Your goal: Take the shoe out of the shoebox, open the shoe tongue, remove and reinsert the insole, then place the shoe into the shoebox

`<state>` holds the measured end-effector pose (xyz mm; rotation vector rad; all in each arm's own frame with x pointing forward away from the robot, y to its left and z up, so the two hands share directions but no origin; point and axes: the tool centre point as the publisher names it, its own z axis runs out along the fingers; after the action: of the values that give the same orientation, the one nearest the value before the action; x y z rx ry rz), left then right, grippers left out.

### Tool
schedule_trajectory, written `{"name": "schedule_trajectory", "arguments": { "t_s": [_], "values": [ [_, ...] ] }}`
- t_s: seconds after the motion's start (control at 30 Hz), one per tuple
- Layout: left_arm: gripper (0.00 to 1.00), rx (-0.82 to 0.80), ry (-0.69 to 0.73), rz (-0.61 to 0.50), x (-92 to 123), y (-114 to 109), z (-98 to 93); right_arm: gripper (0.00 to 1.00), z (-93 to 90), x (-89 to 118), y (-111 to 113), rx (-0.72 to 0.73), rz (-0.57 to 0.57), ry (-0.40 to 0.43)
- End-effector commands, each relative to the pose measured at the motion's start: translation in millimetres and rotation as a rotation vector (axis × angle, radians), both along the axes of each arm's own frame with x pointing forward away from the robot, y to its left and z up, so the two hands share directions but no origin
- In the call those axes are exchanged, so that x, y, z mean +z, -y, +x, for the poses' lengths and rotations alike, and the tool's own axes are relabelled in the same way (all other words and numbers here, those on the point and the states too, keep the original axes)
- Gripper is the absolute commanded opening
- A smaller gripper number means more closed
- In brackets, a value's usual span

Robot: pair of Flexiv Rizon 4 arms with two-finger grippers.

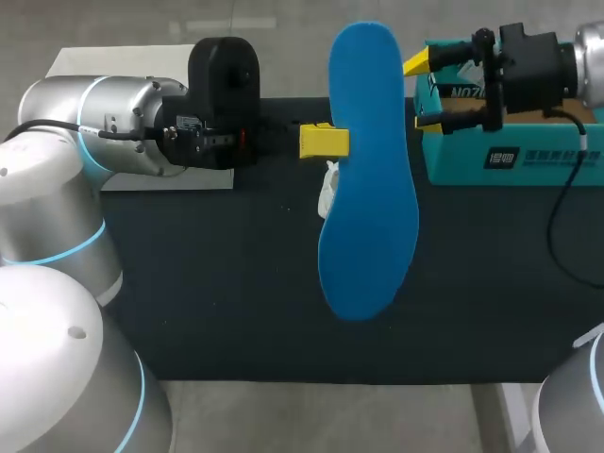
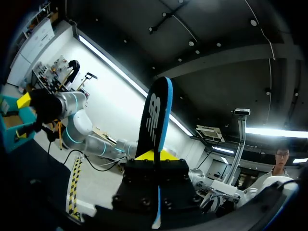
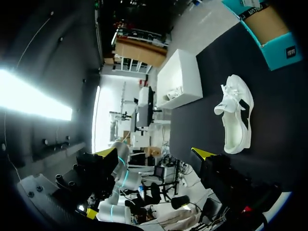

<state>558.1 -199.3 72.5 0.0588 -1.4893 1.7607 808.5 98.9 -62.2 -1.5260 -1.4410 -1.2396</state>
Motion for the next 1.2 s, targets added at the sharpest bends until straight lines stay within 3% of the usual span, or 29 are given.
{"name": "schedule_trajectory", "arguments": {
  "t_s": [0.03,0.37,0.73,1.03,1.1,1.2],
  "values": [
    [0.0,-0.002,0.0,-0.002,-0.7,0.8,0.6,1.0,-8.3,4.3,1.0,-0.013,0.001,0.069],
    [0.0,-0.002,0.0,-0.002,-0.7,0.8,0.6,1.0,-10.8,15.0,3.5,0.028,0.149,0.087],
    [0.0,0.018,0.013,0.02,-3.5,0.2,3.6,1.0,-10.8,15.0,3.5,0.028,0.149,0.087],
    [0.0,0.104,0.533,0.036,-33.4,-7.1,13.3,1.0,-10.8,15.0,3.5,0.028,0.149,0.087],
    [0.0,0.122,0.709,0.031,-45.6,-8.7,18.0,1.0,-10.8,15.0,3.5,0.028,0.149,0.087],
    [0.0,0.222,0.941,-0.076,-55.0,-6.6,28.6,1.0,-10.8,15.0,3.5,0.028,0.149,0.087]
  ]
}}
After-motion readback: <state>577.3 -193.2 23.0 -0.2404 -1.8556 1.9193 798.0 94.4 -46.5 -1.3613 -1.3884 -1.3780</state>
